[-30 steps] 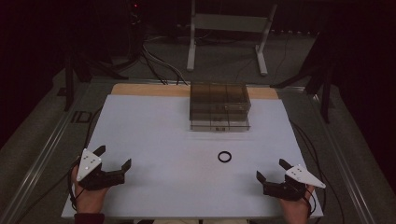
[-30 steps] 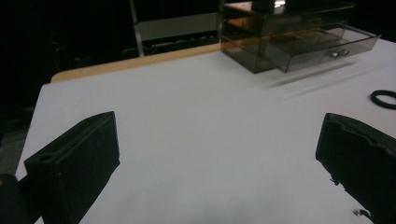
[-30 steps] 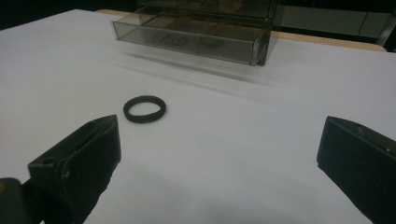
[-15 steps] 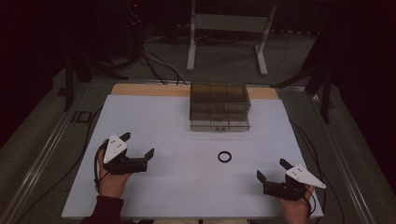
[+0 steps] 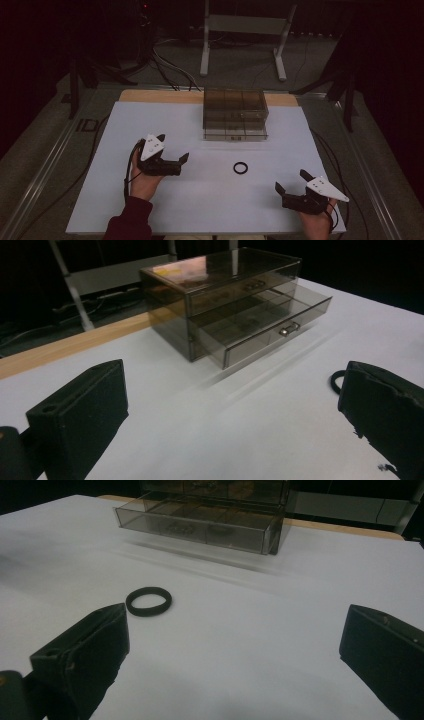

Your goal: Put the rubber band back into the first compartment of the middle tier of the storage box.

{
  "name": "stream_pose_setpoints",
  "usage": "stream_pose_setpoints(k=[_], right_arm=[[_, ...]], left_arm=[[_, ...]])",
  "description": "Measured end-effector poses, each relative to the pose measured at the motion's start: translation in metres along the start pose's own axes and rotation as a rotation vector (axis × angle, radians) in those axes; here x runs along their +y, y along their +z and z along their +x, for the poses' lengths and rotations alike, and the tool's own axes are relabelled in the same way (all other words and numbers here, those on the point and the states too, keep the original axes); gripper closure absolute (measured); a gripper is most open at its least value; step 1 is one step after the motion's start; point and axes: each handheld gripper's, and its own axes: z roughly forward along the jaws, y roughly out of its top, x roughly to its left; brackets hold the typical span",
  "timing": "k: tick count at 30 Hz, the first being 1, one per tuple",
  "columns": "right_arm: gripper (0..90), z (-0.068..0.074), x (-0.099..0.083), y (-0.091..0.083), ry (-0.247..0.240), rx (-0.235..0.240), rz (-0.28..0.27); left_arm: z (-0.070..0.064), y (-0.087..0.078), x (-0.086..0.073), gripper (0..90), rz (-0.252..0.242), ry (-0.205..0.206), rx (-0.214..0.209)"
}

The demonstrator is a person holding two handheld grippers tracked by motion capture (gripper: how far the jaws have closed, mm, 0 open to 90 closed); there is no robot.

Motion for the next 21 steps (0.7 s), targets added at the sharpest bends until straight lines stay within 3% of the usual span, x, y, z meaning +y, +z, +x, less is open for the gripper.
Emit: stream_pose_setpoints(k=[21], right_arm=[[0.1,-0.002,0.000,-0.001,0.000,-0.003,-0.009]], left_arm=[[-0.040,0.071,0.004,0.4,0.083,0.022,-0.112]])
